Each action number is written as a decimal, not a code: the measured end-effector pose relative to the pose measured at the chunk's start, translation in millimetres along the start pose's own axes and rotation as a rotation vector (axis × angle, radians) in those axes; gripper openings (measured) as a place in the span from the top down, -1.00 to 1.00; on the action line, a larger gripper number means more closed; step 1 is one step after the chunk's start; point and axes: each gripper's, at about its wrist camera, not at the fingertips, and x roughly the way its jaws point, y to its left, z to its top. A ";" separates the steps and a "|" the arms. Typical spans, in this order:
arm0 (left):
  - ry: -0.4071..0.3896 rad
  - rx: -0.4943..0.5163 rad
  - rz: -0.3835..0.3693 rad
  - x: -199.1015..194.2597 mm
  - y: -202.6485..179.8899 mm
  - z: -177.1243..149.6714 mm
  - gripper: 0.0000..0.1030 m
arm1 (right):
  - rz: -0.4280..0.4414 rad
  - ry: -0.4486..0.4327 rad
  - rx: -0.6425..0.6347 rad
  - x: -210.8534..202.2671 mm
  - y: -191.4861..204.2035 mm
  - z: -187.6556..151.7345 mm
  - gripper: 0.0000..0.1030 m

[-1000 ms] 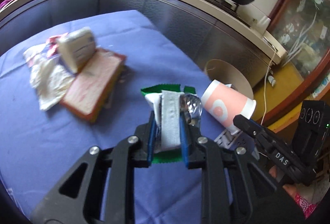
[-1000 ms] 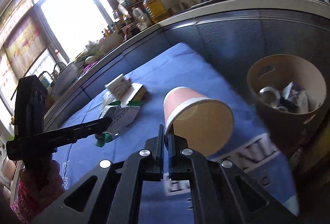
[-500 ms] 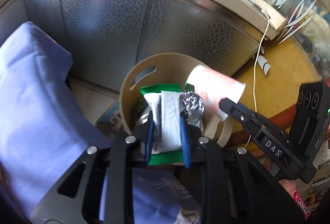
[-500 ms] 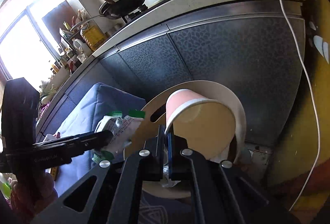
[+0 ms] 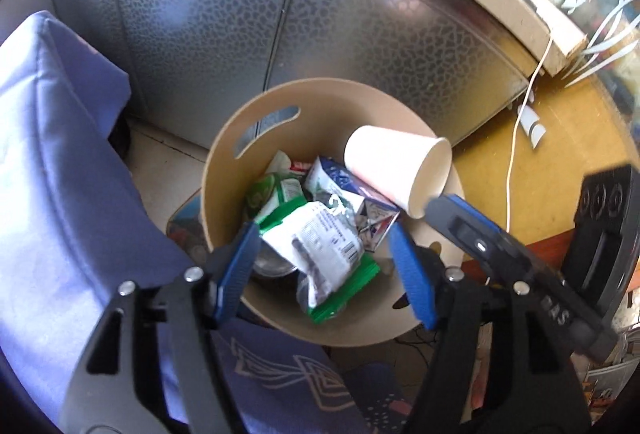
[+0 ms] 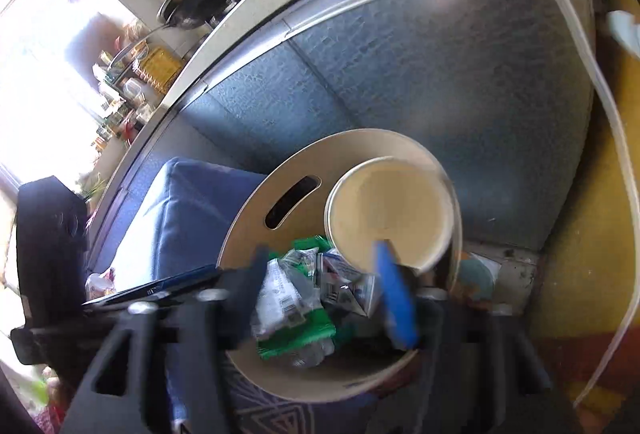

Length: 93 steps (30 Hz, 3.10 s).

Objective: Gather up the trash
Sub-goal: 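Move both open tools back over the table, then grasp the red box with the left tool while the right tool grasps the white cup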

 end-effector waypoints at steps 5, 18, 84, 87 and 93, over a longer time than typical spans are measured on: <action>-0.044 -0.003 -0.019 -29.0 2.6 -13.6 -0.26 | 0.045 -0.043 0.043 -30.0 5.0 -15.9 -0.30; -0.165 -0.040 0.084 -132.6 71.7 -125.7 -0.26 | 0.180 0.002 -0.043 -45.6 93.3 -61.3 -0.30; -0.266 0.048 0.523 -202.5 221.3 -227.1 -0.35 | 0.484 0.598 -0.229 128.1 349.9 -134.6 -0.09; -0.274 0.008 0.492 -221.5 226.9 -258.1 -0.30 | 0.458 0.563 -0.344 108.4 362.3 -146.6 -0.09; -0.313 -0.192 0.464 -266.0 258.5 -304.1 -0.28 | 0.259 0.231 -0.571 90.5 390.9 -137.0 -0.40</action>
